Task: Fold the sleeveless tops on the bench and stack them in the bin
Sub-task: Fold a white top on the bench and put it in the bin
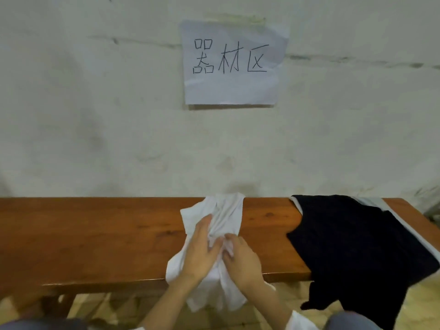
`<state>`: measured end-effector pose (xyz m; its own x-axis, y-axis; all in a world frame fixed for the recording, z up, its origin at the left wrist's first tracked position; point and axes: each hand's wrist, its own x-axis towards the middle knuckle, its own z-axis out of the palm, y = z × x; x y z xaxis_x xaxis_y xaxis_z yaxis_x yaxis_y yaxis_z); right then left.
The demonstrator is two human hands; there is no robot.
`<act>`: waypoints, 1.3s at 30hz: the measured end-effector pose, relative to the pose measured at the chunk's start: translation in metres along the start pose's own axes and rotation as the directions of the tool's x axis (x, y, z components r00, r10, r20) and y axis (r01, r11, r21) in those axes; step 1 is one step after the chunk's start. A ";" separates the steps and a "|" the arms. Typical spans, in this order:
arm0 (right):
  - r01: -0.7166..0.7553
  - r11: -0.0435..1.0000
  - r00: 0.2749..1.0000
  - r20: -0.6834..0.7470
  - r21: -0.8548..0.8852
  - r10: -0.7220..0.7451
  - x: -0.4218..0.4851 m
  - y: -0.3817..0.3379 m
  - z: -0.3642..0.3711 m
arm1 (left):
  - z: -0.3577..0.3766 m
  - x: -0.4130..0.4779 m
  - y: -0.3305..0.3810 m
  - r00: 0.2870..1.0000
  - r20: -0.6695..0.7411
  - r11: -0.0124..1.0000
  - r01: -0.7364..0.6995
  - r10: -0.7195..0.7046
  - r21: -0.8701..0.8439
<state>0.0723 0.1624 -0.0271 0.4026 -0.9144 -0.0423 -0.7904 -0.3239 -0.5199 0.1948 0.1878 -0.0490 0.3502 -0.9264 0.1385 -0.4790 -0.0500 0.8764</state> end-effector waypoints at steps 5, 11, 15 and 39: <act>-0.140 0.990 0.975 -0.177 0.000 0.137 -0.016 0.029 -0.013 | -0.049 -0.012 -0.027 0.999 -0.047 0.962 0.009 0.004 0.272; -0.343 0.939 0.892 -0.318 -0.014 0.321 -0.018 0.027 -0.013 | -0.092 -0.019 -0.058 0.996 0.073 0.719 -0.091 0.056 0.689; -0.031 0.999 0.953 -0.301 -0.006 0.028 -0.016 -0.028 0.008 | -0.079 -0.027 -0.038 0.996 0.078 0.593 -0.041 -0.037 0.804; -0.168 0.937 0.985 -0.077 -0.307 0.152 -0.008 0.000 0.038 | -0.106 -0.003 -0.054 0.988 -0.034 0.788 0.139 -0.149 0.600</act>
<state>0.0861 0.1791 -0.0590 0.2412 -0.9689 -0.0547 -0.9500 -0.2242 -0.2175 0.3048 0.2331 -0.0479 0.4449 -0.8953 0.0225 -0.8115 -0.3923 0.4330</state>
